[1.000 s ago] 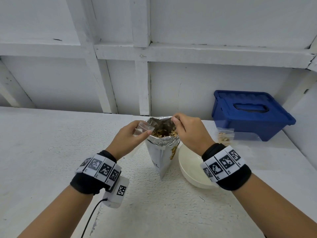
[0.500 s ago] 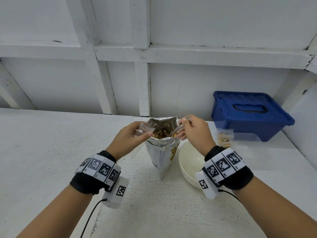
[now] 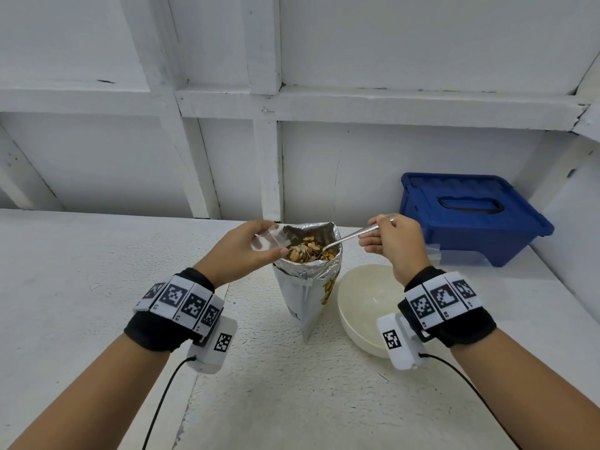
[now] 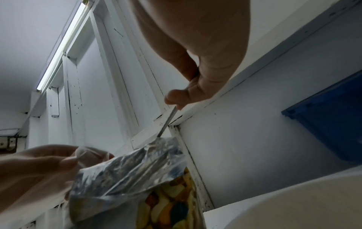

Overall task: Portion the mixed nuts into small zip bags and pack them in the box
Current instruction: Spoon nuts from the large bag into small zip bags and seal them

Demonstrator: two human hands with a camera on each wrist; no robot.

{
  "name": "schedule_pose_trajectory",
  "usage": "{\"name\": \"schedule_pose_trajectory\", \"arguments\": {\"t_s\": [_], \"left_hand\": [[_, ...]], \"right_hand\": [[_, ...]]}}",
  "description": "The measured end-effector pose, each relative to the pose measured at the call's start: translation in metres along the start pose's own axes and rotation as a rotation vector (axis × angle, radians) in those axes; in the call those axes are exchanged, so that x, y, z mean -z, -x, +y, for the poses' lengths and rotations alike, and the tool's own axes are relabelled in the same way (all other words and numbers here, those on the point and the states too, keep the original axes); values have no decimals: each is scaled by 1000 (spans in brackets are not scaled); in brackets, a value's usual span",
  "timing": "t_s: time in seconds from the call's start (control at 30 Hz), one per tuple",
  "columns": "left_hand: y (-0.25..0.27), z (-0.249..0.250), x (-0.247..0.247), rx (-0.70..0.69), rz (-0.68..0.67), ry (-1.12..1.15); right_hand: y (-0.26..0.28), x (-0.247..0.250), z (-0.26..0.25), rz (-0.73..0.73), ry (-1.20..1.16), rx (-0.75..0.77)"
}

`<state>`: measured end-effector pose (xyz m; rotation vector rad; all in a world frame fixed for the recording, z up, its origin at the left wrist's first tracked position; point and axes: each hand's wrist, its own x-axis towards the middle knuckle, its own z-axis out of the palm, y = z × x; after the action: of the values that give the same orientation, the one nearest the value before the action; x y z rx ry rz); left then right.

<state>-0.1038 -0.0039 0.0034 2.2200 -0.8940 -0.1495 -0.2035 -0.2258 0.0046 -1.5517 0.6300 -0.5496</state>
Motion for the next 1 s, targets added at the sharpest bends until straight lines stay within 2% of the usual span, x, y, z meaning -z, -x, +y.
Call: {"name": "schedule_pose_trajectory", "arguments": {"t_s": [0.13,0.33,0.6,1.0], "left_hand": [[-8,2,3,-9,-89,-135],[-14,11,3,-34,-153,-203],[-20,17,-4,-62,-152,-151],[-22,18,-15,-13,-159,-23]], "right_hand": [[-2,7,-8,2,-32,32],[-5,13,-16,26,-40,57],[-3,9,-20,1,-73,52],[8,-9,-21,-120,-79,79]]}}
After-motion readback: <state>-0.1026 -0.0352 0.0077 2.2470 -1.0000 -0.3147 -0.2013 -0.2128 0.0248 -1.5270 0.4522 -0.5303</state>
